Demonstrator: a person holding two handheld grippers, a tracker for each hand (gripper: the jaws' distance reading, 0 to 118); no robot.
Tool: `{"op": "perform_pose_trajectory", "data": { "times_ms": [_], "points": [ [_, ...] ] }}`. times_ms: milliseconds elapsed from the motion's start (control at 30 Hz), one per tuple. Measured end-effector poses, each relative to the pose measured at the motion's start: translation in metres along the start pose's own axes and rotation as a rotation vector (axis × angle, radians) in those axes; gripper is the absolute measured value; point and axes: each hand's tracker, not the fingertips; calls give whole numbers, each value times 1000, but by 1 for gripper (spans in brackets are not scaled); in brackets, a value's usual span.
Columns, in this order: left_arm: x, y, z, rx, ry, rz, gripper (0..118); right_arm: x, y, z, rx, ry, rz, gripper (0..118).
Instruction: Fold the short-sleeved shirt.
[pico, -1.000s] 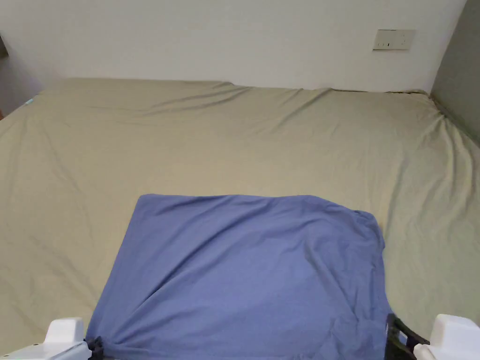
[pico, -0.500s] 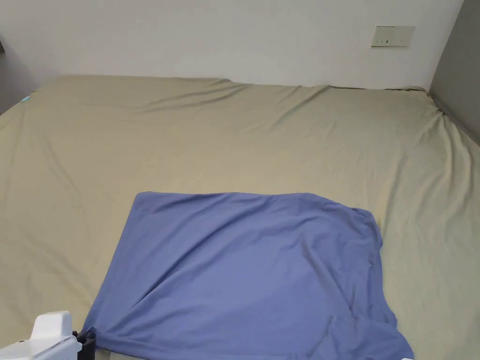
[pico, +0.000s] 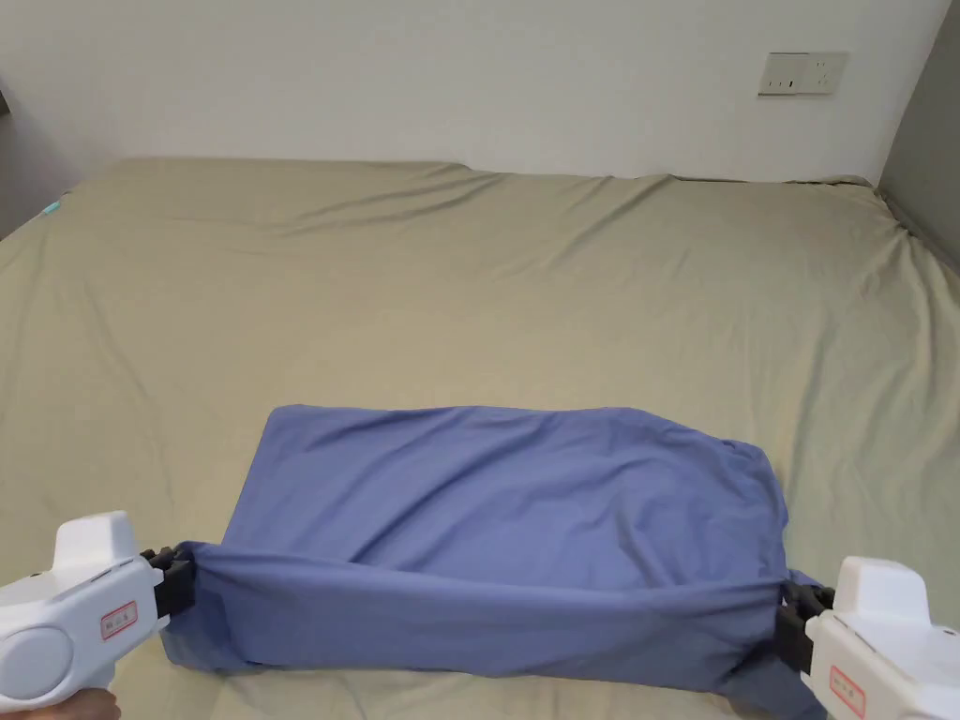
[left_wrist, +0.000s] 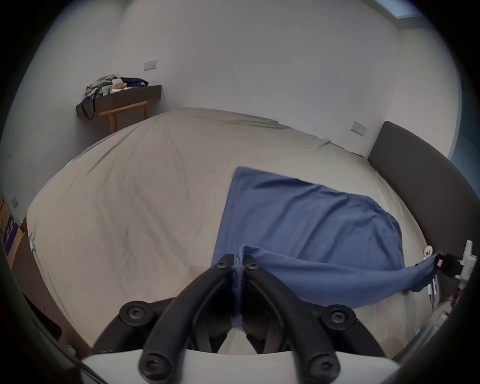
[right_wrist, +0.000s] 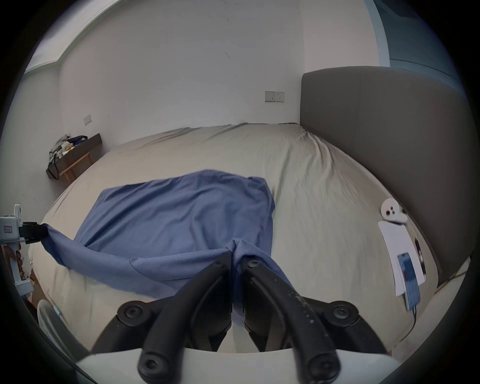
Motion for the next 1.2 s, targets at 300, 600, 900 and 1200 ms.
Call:
{"op": "perform_pose_trajectory", "data": {
  "times_ms": [300,600,900,1200],
  "points": [
    [17,25,-119,-110,74,-102,4,-1,31,-116,-165,-56,5,9],
    [25,0,-166,-229,133,-168,13,0,-2,-169,-318,-90,-12,11],
    [43,42,-71,20,13,-142,108,2,46,-84,-36,-46,-36,101],
    [91,52,72,464,-59,-146,108,-35,63,69,383,-49,9,104]
  ]
}}
